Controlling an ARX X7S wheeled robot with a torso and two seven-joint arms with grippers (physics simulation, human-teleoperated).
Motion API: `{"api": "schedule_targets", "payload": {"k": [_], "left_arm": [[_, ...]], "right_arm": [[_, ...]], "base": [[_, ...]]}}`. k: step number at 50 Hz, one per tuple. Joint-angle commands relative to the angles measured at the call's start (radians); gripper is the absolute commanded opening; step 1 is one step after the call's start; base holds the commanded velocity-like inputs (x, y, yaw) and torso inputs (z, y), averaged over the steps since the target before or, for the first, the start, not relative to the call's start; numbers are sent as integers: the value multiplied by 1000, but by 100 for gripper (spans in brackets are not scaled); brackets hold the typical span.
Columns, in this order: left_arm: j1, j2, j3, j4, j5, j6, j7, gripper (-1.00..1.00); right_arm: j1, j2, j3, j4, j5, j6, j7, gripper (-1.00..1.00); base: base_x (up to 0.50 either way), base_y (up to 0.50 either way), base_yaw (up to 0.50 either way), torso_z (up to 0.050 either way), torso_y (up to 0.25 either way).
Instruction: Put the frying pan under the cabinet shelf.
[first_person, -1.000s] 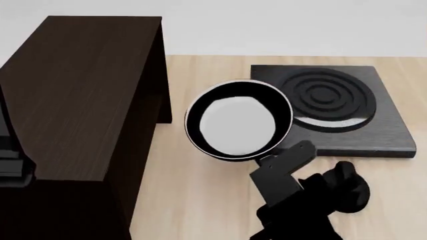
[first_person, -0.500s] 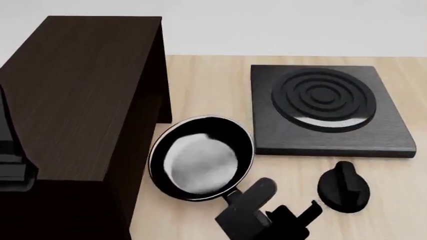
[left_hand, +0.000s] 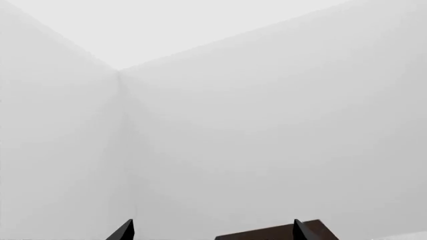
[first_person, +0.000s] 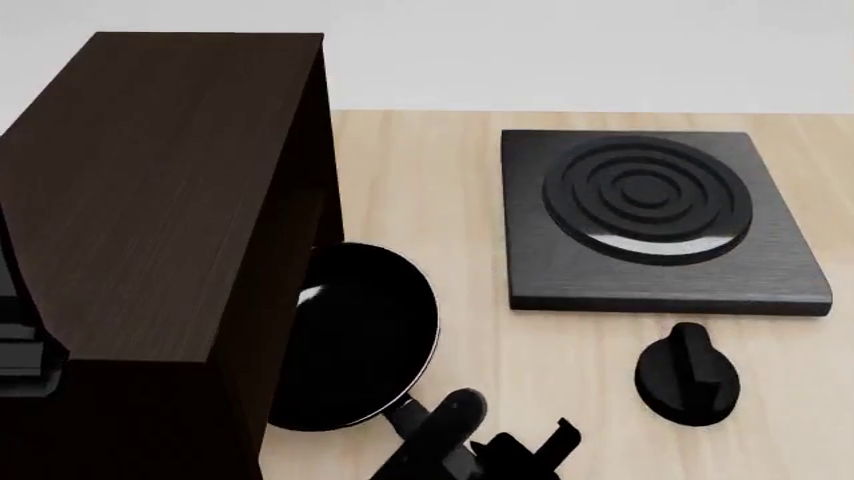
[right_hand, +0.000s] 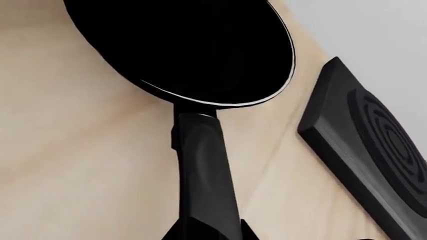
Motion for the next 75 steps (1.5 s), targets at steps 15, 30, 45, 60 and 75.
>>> {"api": "schedule_targets", "payload": {"k": [15,30,45,60,75], "left_arm": [[14,-8,-1,16,-3,-9,-10,100],[22,-13,-5,24,-7,-11,-15,100],[28,-17,-7,21,-10,-4,-20,100],[18,-18,0,7,-14,-2,-21,100],[29,-21,-3,-1,-18,16,-26,100]], "right_arm": [[-14,-58,-35,-5,71,-45,-94,-100],[-11,-93,-53,20,78,-71,-115,-100],[4,-128,-59,66,86,-102,-137,-100],[28,-161,-48,141,91,-133,-152,-100],[51,-190,-41,237,87,-173,-160,-100]], "base": [[-1,1,2,0,0],[0,1,2,0,0],[0,1,2,0,0],[0,1,2,0,1],[0,1,3,0,0]]}}
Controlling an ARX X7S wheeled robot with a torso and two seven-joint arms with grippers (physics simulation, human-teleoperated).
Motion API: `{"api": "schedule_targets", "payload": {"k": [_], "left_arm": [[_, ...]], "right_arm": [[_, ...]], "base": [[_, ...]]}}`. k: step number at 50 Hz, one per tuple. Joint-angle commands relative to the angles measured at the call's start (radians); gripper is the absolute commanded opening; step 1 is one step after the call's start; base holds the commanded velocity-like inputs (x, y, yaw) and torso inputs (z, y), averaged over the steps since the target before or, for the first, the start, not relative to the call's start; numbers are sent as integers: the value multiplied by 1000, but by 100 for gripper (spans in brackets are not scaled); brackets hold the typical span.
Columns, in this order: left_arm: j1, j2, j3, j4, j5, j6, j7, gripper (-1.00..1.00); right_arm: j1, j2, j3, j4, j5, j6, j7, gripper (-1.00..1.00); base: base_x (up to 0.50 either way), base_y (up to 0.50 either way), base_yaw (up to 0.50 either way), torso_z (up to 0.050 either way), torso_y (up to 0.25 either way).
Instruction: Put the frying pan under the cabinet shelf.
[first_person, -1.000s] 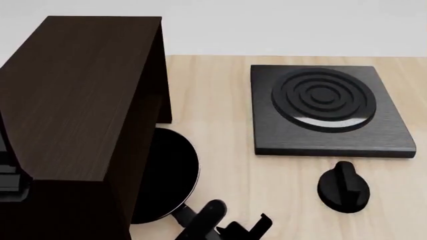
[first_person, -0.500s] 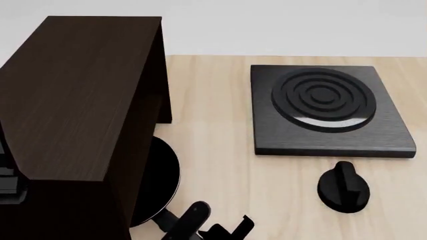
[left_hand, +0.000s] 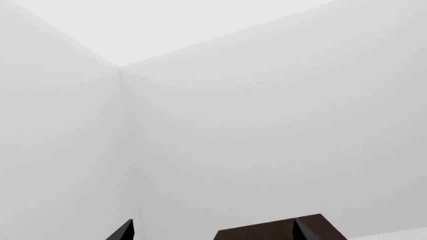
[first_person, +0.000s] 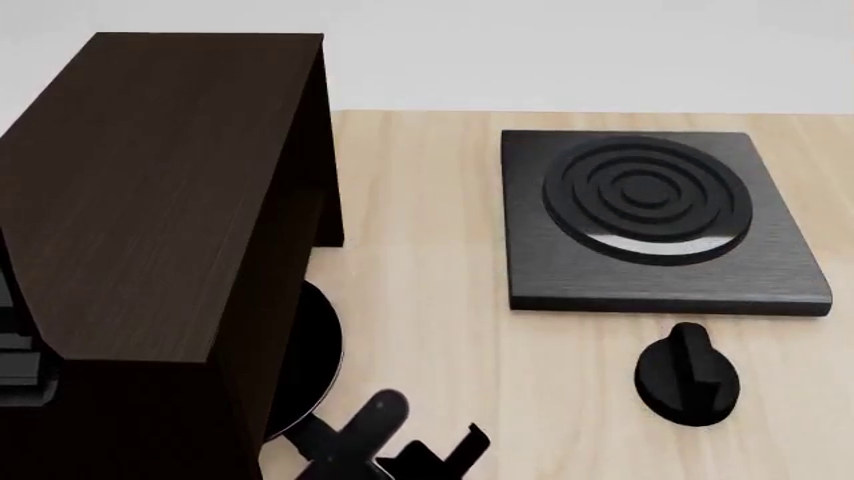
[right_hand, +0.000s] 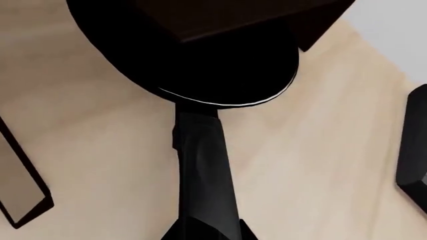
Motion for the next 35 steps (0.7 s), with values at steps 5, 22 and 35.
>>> {"api": "schedule_targets", "payload": {"k": [5,22,35], "left_arm": [[13,-4,-3,-3,-4,14,-5,100],[18,-7,-6,4,-8,11,-12,100],[20,-9,-8,2,-12,12,-16,100]], "right_arm": [[21,-52,-3,87,37,-48,-60,-100],[52,-82,9,188,37,-89,-71,-100],[69,-96,13,248,39,-112,-81,-100]], "base": [[0,2,2,0,0],[1,1,3,0,0],[2,1,2,0,0]]}}
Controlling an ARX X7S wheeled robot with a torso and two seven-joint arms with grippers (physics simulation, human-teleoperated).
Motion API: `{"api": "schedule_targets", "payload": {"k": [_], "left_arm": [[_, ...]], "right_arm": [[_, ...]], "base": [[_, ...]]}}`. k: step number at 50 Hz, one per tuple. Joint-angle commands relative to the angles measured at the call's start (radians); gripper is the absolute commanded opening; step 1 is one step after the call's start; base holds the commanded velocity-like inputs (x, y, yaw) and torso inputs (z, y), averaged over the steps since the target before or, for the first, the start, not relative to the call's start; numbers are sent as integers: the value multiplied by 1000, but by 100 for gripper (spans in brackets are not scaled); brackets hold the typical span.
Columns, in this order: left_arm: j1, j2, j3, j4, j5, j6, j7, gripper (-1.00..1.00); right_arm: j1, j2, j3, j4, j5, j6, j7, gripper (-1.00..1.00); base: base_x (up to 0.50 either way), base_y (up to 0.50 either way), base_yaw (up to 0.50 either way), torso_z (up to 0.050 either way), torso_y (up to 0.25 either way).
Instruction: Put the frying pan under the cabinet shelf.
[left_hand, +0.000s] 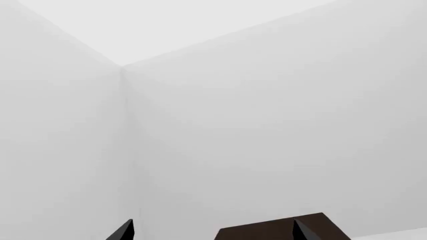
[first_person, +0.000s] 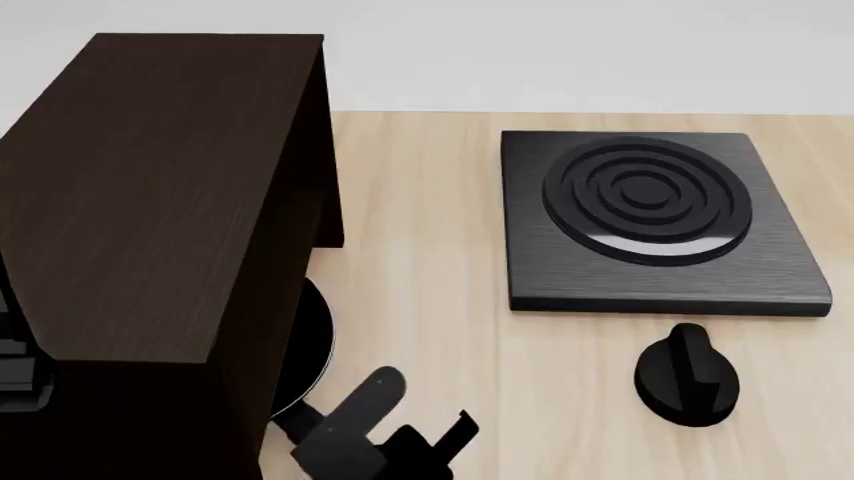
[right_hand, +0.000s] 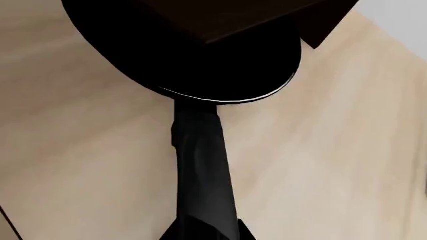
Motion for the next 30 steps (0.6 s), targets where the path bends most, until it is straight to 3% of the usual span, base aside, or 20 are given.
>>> {"api": "schedule_targets", "payload": {"k": [1,17,30], "left_arm": [[2,-2,0,-2,-3,4,-3,100],[4,-3,0,2,-9,3,-8,100],[4,-2,6,3,-11,9,-12,100]], "right_arm": [[11,-20,0,52,-3,-21,-26,100],[10,-7,11,53,14,-11,-27,100],[-19,56,38,-109,55,69,2,100]], "base": [[0,0,0,0,0],[1,1,3,0,0],[0,0,0,0,0]]}}
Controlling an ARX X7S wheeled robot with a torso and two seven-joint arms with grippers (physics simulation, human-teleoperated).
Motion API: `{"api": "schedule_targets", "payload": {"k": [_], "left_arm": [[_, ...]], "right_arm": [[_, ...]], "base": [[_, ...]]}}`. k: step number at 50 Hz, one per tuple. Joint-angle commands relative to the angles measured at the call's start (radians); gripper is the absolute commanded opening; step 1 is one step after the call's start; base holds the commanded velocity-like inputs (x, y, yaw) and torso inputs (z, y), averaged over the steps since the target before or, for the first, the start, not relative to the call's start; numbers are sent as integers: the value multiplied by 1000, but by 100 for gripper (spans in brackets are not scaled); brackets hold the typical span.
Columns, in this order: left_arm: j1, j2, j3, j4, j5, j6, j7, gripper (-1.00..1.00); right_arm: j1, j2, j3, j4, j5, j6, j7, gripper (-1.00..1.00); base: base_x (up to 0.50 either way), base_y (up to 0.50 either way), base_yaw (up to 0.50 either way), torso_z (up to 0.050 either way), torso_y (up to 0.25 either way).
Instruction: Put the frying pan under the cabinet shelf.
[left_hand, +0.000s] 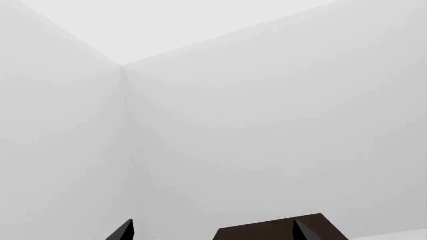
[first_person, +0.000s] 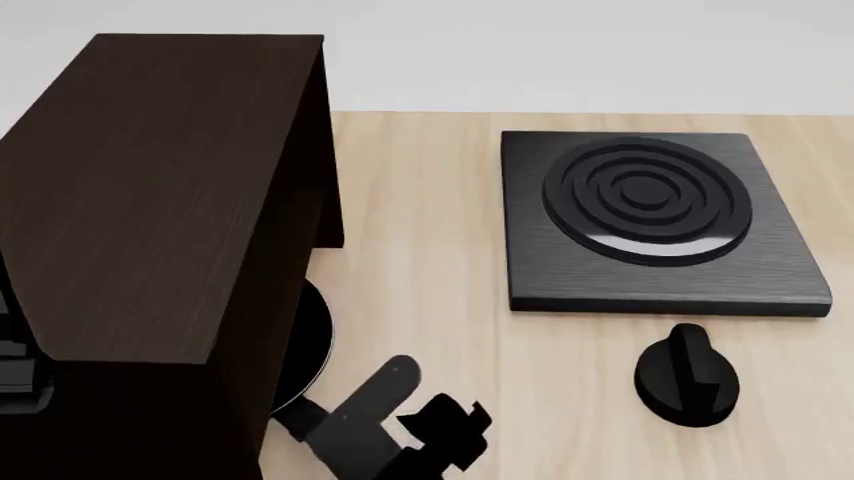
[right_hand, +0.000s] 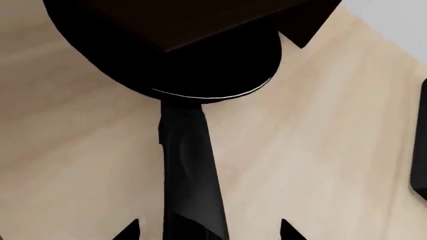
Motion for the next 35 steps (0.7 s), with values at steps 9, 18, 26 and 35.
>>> {"api": "schedule_targets", "payload": {"k": [9,18,26,35], "left_arm": [[3,-2,6,16,-1,-5,-8,100],[4,-4,5,18,-3,-6,-12,100],[0,-3,16,19,-1,-4,-14,100],[-6,-5,24,36,-1,-23,-18,100]], "right_arm": [[-53,84,38,-198,76,102,34,100],[-77,140,55,-335,96,155,72,100],[-109,201,94,-485,122,210,124,100],[-159,268,139,-636,160,264,177,100]], "base": [[0,0,0,0,0],[0,0,0,0,0],[0,0,0,0,0],[0,0,0,0,0]]}}
